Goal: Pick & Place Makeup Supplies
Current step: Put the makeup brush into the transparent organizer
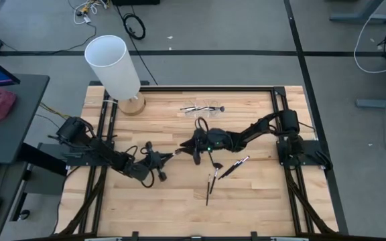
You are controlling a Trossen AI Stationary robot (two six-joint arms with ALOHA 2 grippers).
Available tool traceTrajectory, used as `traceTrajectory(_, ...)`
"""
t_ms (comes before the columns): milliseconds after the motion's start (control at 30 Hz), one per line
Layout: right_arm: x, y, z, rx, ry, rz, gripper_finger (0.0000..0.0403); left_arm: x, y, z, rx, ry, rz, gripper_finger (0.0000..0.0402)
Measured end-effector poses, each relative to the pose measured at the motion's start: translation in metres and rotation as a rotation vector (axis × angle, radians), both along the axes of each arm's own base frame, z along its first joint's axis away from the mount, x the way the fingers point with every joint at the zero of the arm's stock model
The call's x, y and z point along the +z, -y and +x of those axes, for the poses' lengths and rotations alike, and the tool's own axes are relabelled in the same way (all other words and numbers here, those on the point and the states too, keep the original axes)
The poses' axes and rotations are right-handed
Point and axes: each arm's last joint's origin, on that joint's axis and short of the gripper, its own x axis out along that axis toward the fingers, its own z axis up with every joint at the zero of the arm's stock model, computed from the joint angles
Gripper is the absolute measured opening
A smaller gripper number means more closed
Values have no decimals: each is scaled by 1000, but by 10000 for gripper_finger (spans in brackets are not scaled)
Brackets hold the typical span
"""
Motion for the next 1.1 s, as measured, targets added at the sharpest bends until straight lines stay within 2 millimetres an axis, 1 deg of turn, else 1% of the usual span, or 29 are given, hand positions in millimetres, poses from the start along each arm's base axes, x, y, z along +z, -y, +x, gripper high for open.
traceTrajectory(67, 0, 9, -1, 29, -4, 32, 126, 4, 2, 4, 16, -29, 90, 15)
traceTrajectory(133, 0, 17, -1, 80, -2, 65, 126, 6, 4, 8, 15, -60, 139, 14)
traceTrajectory(300, 4, 32, -4, 233, 29, 162, 126, 5, 6, 13, 35, -145, 193, 17)
traceTrajectory(367, 4, 36, -5, 274, 18, 204, 126, 6, 7, 15, 44, -151, 202, 17)
traceTrajectory(533, 0, 37, -6, 272, -24, 233, 126, 12, 10, 21, 57, -151, 239, 14)
traceTrajectory(667, 0, 34, -6, 268, -23, 227, 126, 16, 12, 24, 57, -146, 246, 17)
traceTrajectory(933, 0, 34, -6, 267, -21, 225, 125, 16, 11, 26, 58, -158, 254, 15)
traceTrajectory(1100, 6, 35, 1, 268, -6, 221, 108, 16, 10, 26, 58, -169, 269, 19)
